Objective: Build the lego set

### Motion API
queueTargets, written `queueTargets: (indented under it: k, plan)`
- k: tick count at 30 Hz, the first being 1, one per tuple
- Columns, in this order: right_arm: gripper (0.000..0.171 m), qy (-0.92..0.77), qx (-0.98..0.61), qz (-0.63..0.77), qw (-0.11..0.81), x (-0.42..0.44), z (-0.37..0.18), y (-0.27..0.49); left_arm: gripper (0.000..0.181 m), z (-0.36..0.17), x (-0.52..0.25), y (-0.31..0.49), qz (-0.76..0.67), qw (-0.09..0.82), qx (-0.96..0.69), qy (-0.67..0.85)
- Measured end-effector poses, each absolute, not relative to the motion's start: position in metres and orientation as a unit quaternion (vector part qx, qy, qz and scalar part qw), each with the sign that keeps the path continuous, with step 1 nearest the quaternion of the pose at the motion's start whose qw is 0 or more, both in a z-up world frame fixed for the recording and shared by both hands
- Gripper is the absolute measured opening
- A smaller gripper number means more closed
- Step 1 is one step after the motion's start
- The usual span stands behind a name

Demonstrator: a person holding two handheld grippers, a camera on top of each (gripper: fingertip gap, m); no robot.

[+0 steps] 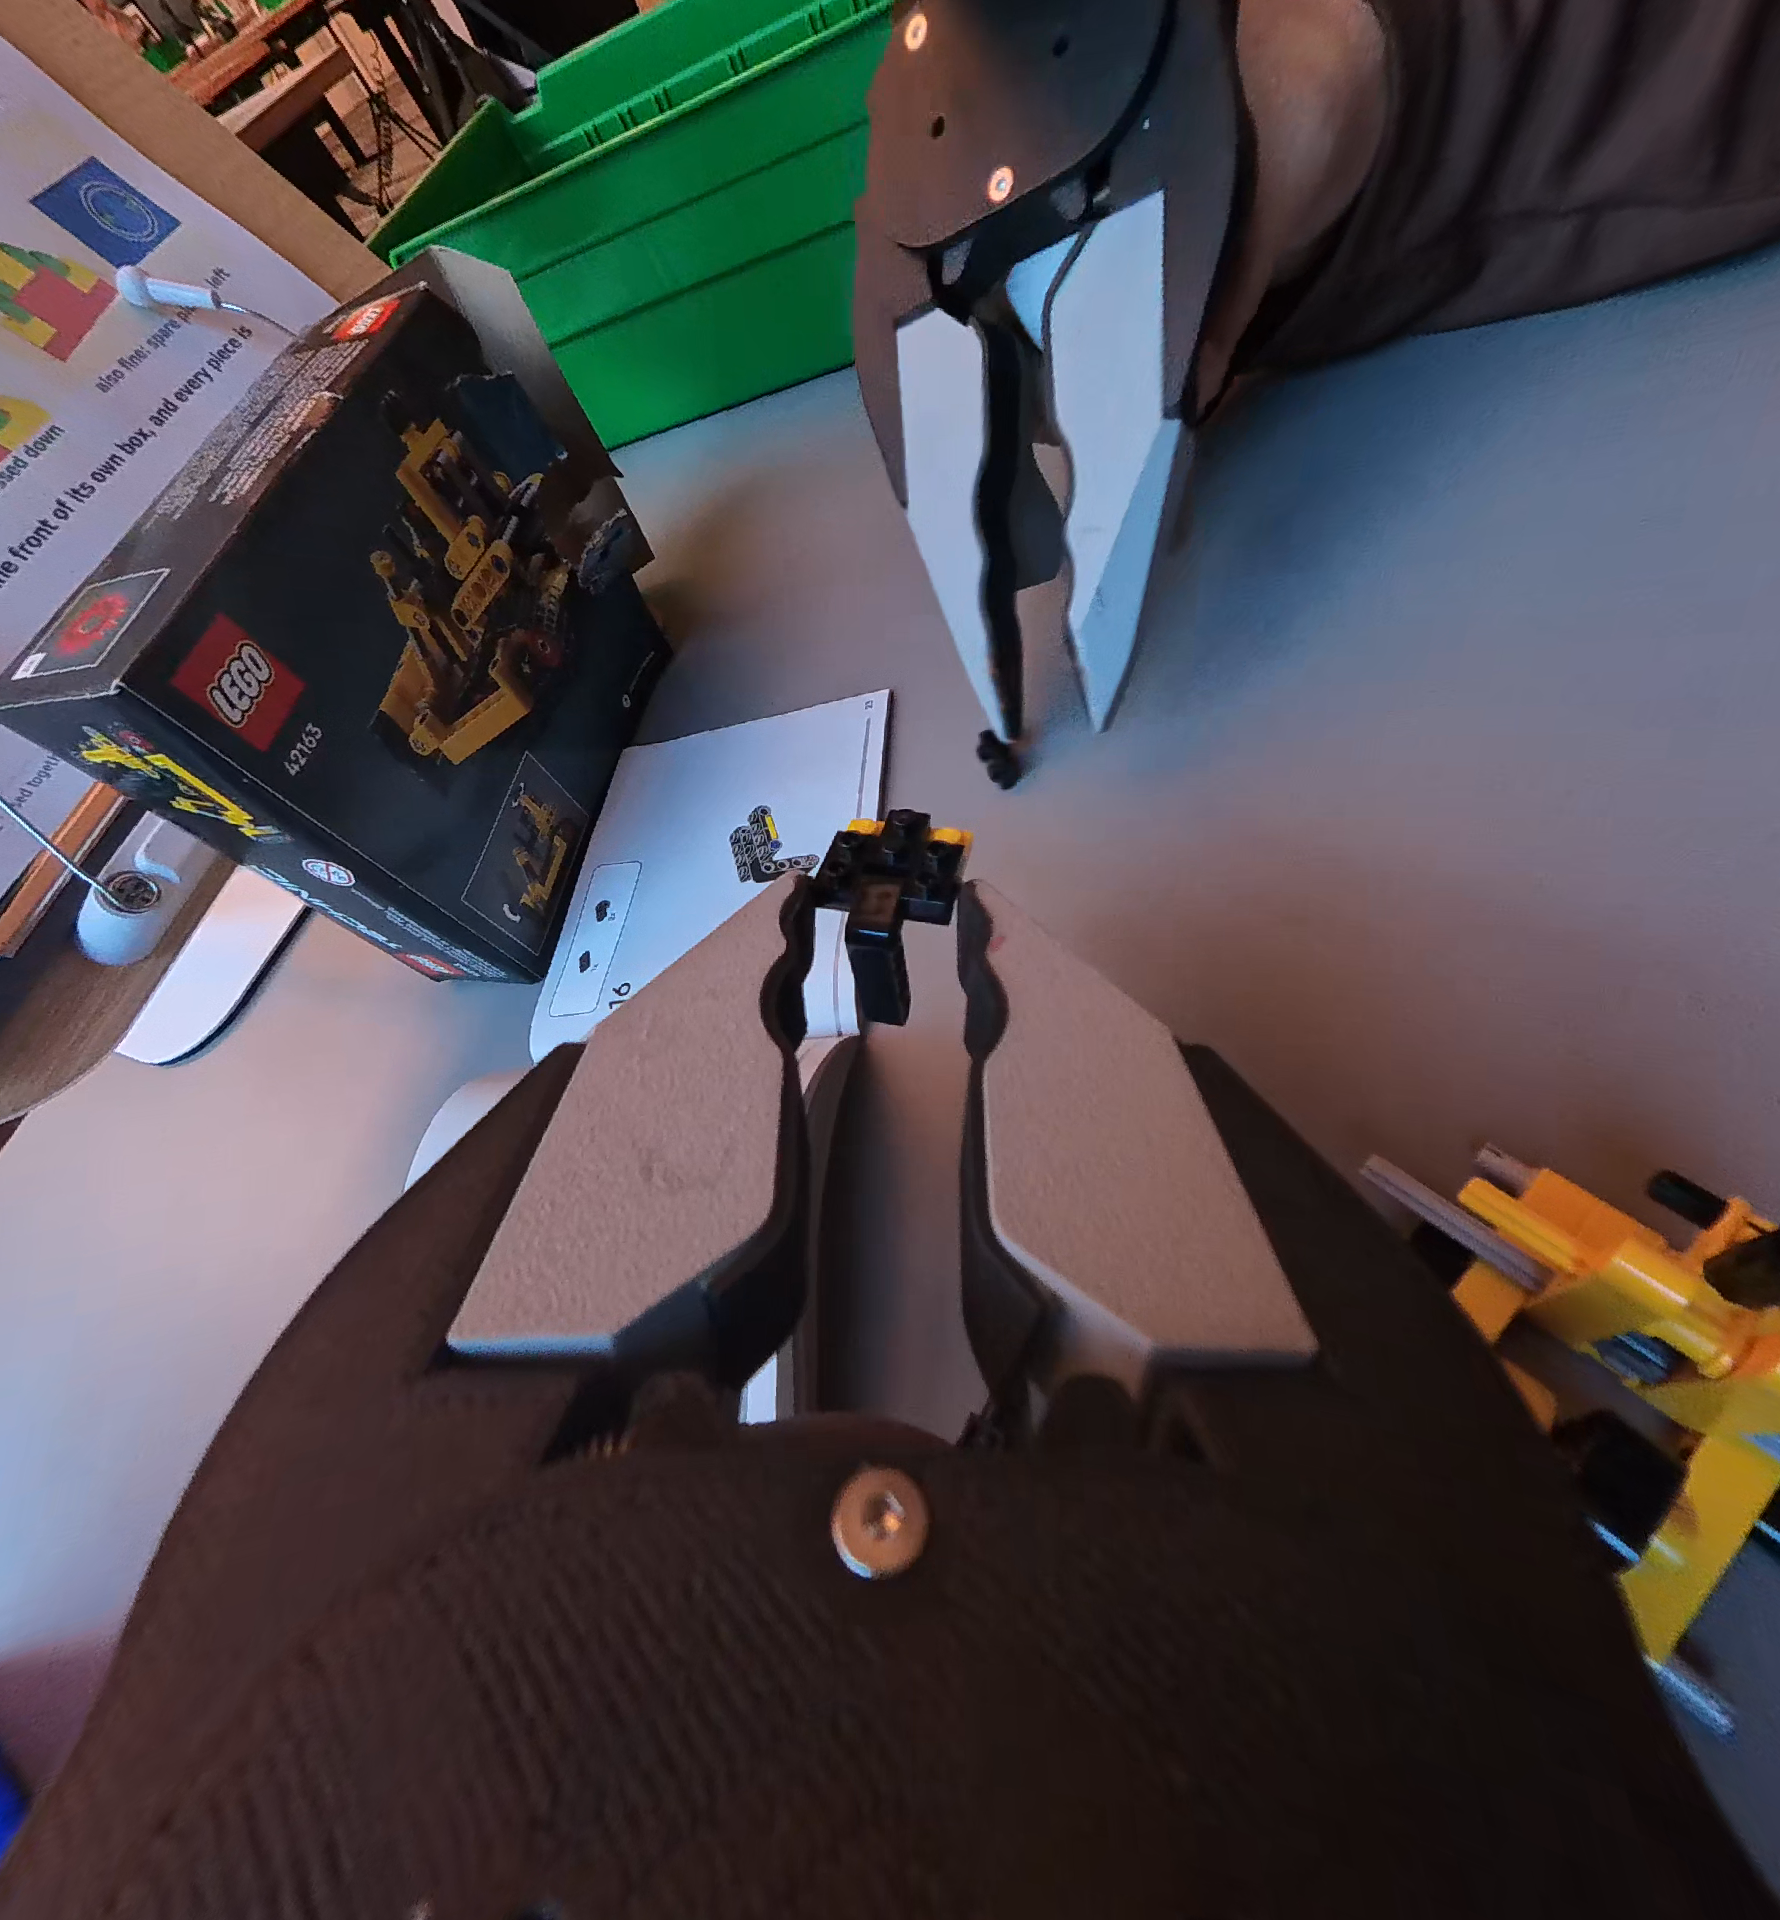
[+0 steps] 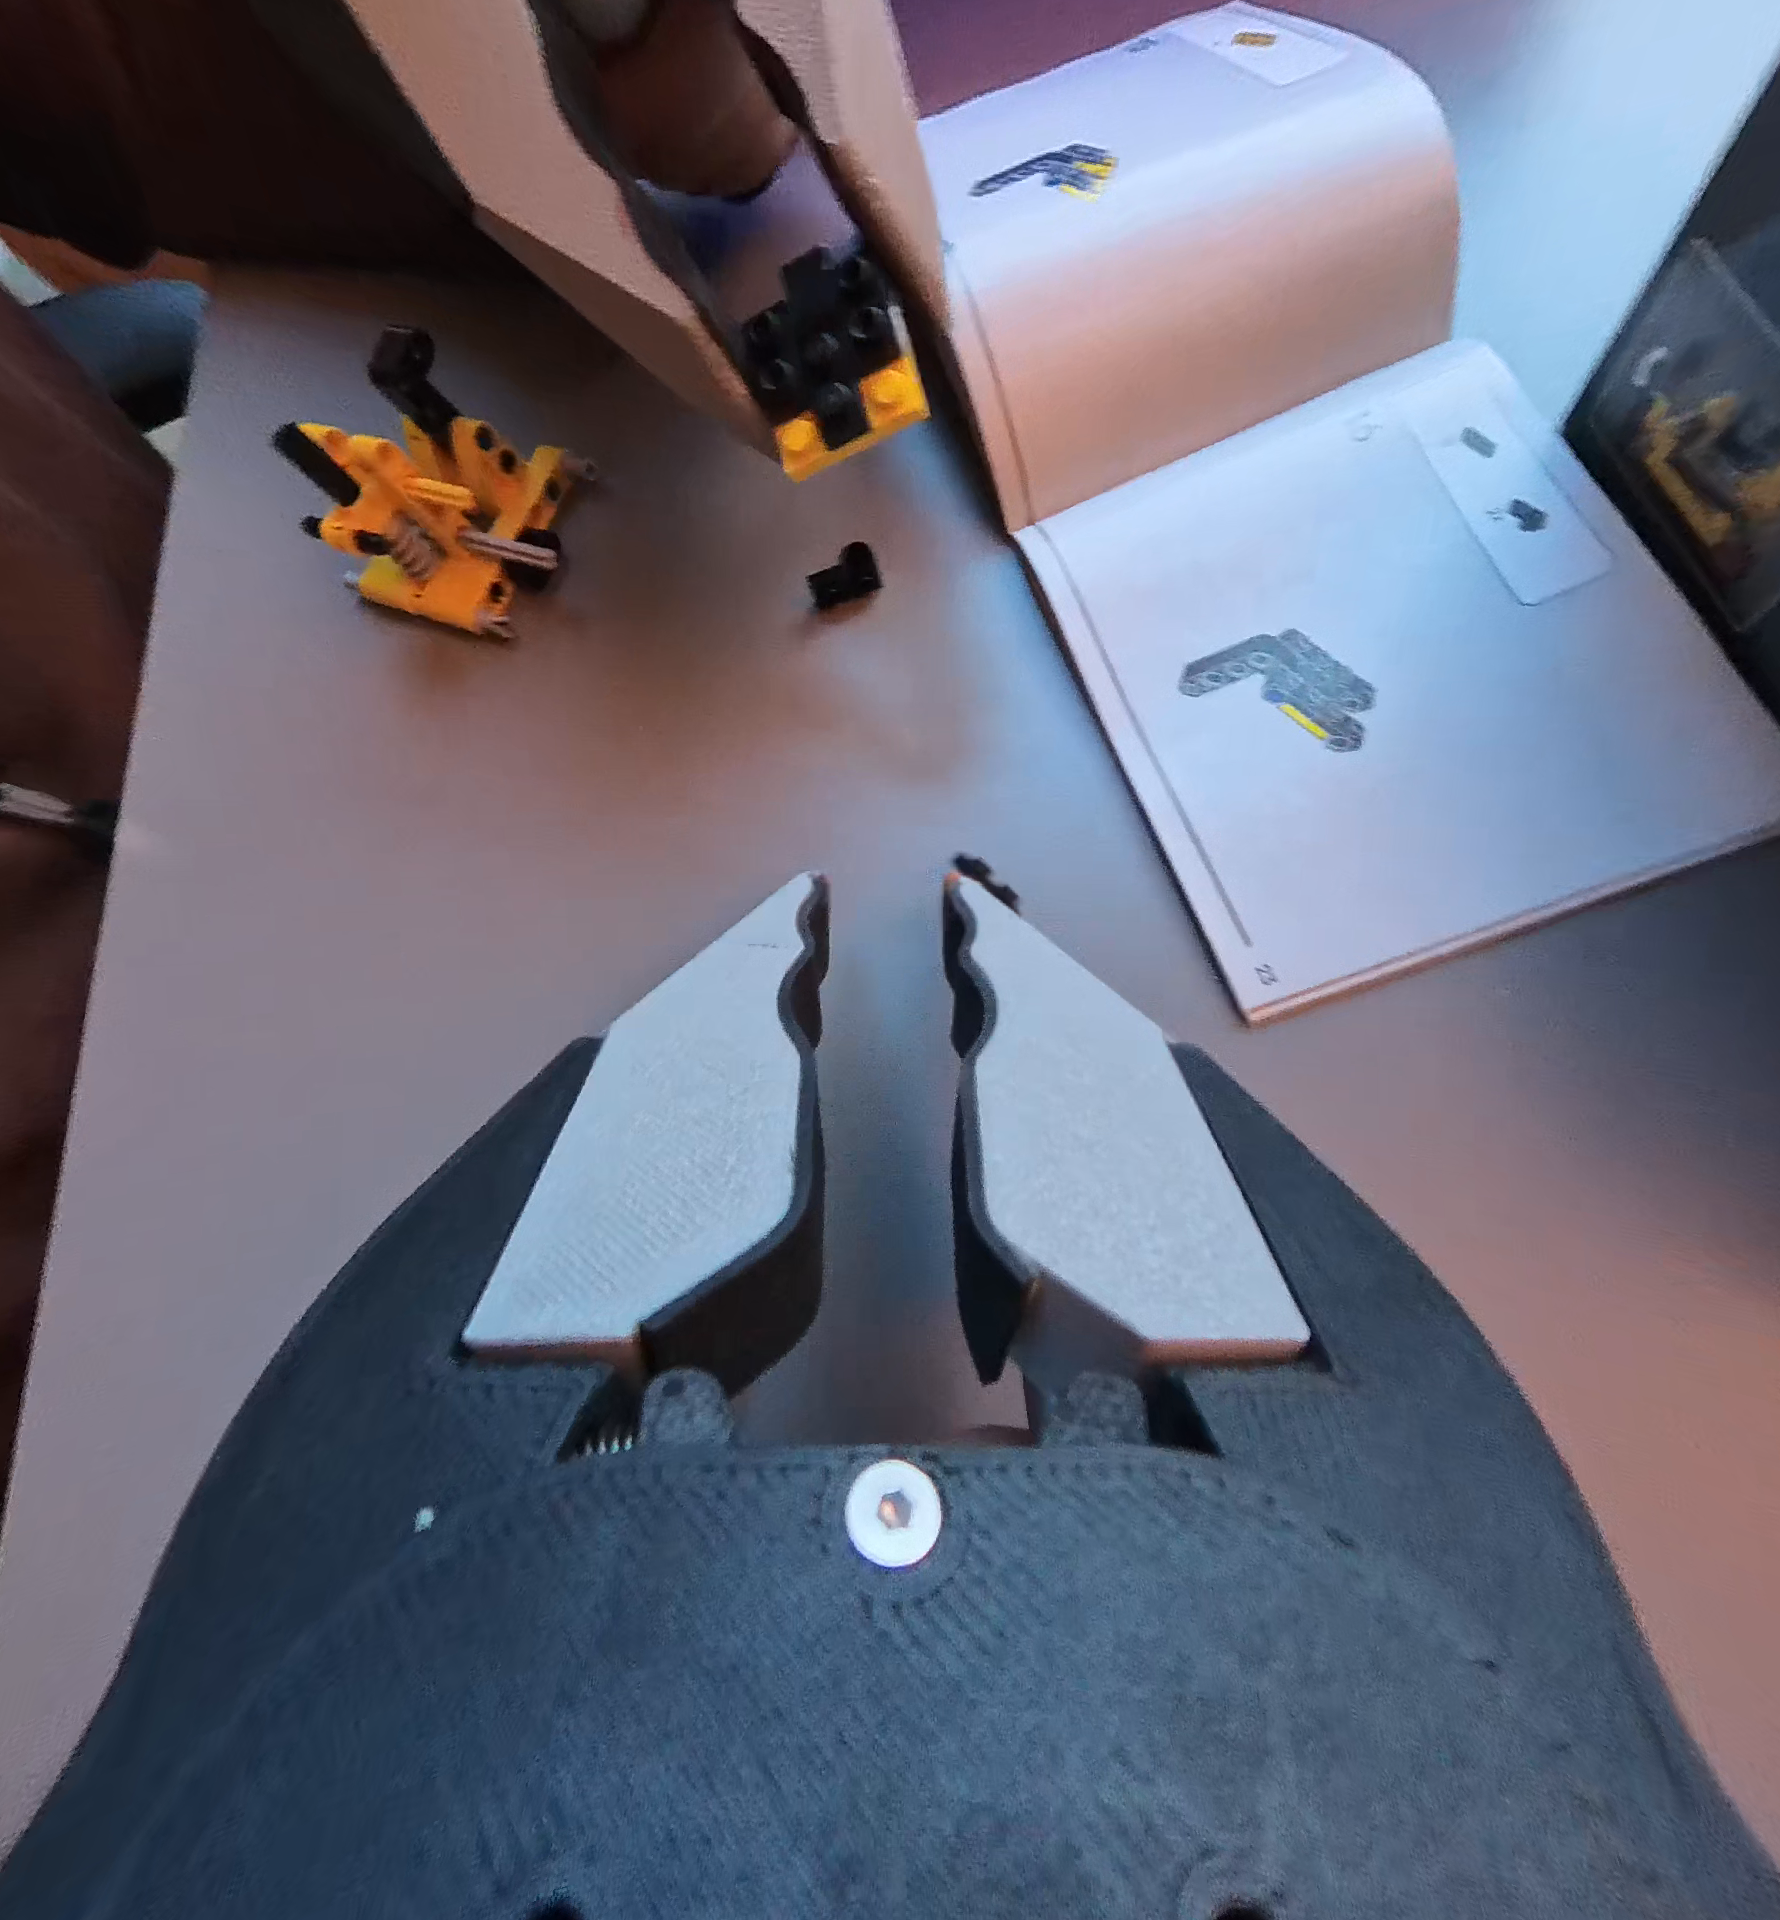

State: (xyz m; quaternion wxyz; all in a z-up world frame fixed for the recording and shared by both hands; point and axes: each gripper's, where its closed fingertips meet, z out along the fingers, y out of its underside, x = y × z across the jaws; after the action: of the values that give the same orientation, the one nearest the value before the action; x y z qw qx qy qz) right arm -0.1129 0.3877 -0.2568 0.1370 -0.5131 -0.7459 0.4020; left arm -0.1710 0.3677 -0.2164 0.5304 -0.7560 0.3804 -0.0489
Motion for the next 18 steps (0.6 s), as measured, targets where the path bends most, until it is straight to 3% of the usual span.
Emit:
queueTargets:
  k: [12,18]
  plan:
    - [0.019,-0.727,-0.540,0.389,0.168,-0.118,-0.256,0.405,0.024,-0.221,-0.163,0.363,-0.058,0.521,-0.752,0.401]
    - [0.005,-0.755,-0.516,0.351,0.203,-0.123,-0.263,0.402,0.024,-0.226,-0.163,0.363,-0.063,0.510,-0.760,0.399]
